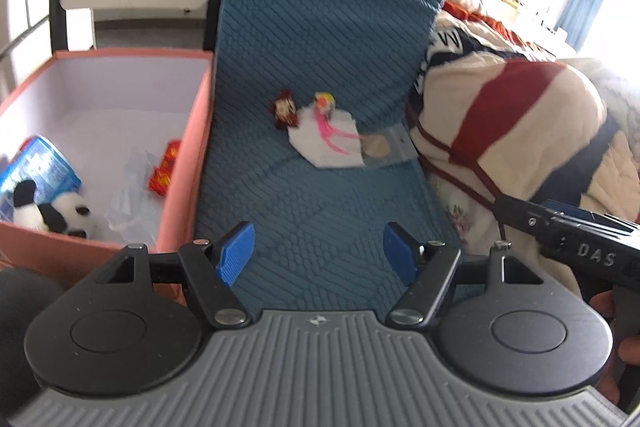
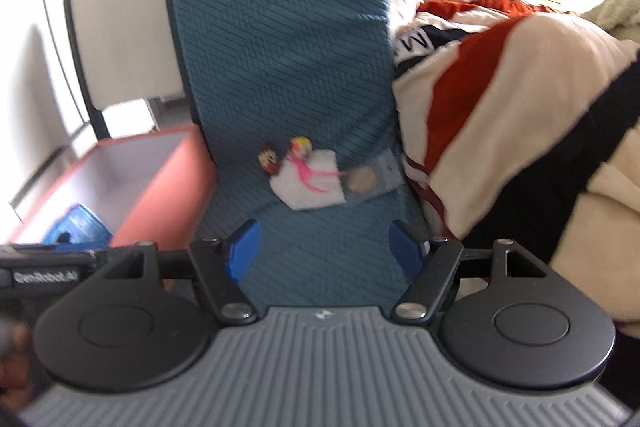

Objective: Organize soft objects
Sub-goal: 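Withdraw both tools from the box back toward the chair seat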

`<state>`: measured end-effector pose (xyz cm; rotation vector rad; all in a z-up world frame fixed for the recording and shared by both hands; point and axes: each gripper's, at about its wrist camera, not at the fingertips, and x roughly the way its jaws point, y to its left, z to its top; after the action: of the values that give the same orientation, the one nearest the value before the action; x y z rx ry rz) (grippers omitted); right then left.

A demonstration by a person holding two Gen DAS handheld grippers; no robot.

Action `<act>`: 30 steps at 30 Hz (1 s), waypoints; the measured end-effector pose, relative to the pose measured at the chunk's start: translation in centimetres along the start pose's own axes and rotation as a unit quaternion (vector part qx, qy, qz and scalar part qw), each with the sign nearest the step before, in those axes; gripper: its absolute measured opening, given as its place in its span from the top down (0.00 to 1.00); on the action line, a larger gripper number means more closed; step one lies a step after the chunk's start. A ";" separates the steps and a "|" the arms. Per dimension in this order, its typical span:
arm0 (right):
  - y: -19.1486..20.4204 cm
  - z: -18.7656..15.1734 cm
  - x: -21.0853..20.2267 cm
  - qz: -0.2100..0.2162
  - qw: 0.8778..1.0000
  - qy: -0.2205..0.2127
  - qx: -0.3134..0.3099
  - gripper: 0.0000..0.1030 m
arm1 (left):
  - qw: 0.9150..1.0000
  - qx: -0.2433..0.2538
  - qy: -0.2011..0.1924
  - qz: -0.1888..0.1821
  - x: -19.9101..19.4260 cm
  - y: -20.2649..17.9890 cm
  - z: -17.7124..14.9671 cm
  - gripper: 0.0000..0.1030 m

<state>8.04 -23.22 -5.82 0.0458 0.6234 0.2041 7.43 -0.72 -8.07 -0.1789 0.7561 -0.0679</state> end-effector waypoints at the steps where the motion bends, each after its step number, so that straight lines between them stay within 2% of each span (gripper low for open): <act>1: -0.1 -0.4 0.0 -0.007 1.000 0.005 -0.004 0.29 | 1.000 0.002 0.005 -0.002 0.1 -0.2 -0.3 0.27; 6: -1.1 -2.5 0.1 -0.011 1.000 0.023 0.003 0.29 | 1.000 0.007 0.025 -0.001 0.8 -0.5 -2.4 0.27; 11: -1.3 -3.4 1.0 -0.009 1.000 0.027 0.008 0.29 | 1.000 0.014 0.020 0.000 1.9 -0.7 -2.6 0.27; 18: -1.0 -3.2 3.0 -0.012 1.000 -0.009 0.024 0.29 | 1.000 0.012 0.024 -0.016 5.5 -0.4 -0.5 0.27; 24: -1.6 -2.7 5.6 -0.025 0.999 -0.006 0.037 0.29 | 0.999 0.031 0.028 -0.010 9.8 -0.8 1.8 0.27; 30: -0.9 -2.0 8.7 -0.017 1.000 -0.010 0.006 0.29 | 0.998 0.052 0.024 -0.003 13.3 -0.7 3.7 0.27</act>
<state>13.94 -22.41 -12.55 0.0493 0.6060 0.1659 19.60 -2.57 -14.33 -0.0801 0.7983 -0.1180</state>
